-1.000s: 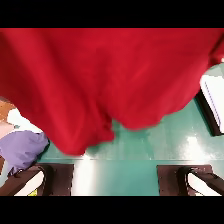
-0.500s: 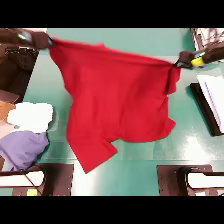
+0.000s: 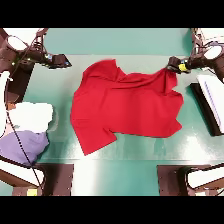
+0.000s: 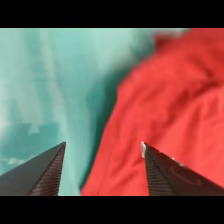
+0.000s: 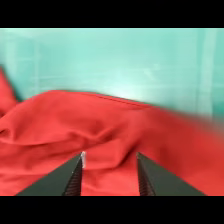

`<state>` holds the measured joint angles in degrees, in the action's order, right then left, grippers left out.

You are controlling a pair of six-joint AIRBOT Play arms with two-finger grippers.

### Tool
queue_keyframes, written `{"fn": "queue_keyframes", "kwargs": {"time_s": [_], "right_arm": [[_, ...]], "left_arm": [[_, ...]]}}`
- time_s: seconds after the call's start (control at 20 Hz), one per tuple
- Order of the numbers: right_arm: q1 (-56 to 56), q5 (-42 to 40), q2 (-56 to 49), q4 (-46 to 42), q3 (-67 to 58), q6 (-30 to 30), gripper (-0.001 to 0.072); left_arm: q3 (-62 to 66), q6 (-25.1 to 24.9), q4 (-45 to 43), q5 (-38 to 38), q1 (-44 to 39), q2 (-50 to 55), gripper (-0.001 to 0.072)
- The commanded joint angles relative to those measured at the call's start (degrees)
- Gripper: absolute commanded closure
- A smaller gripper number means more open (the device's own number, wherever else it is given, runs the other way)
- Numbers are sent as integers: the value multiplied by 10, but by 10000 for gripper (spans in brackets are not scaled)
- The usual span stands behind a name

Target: Fold the shirts.

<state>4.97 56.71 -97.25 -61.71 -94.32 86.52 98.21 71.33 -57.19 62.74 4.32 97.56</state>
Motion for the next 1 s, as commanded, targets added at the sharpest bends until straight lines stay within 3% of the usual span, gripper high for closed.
{"fn": "queue_keyframes", "kwargs": {"time_s": [0.0, 0.15, 0.25, 0.45, 0.7, 0.85, 0.95], "right_arm": [[-16, 42, -4, 6, -39, -1, 323], [-37, 168, 16, 5, -62, -49, 394], [-45, 217, 56, 5, -30, -78, 395], [-61, 224, 175, 7, 121, -93, 394], [-65, 220, 287, 7, 264, -103, 394], [-66, 199, 332, 7, 309, -106, 394], [-66, 197, 352, 7, 325, -106, 394]], "left_arm": [[16, 39, 2, 55, 13, 4, 137], [25, 39, 2, 164, 43, -11, 139], [-28, 37, 0, 171, 51, -45, 206], [-241, 18, -3, 150, 51, -148, 206], [-509, 2, 5, 48, 51, -273, 206], [-587, -4, 20, 16, 51, -297, 206], [-616, -37, 64, -2, 51, -296, 206]]}}
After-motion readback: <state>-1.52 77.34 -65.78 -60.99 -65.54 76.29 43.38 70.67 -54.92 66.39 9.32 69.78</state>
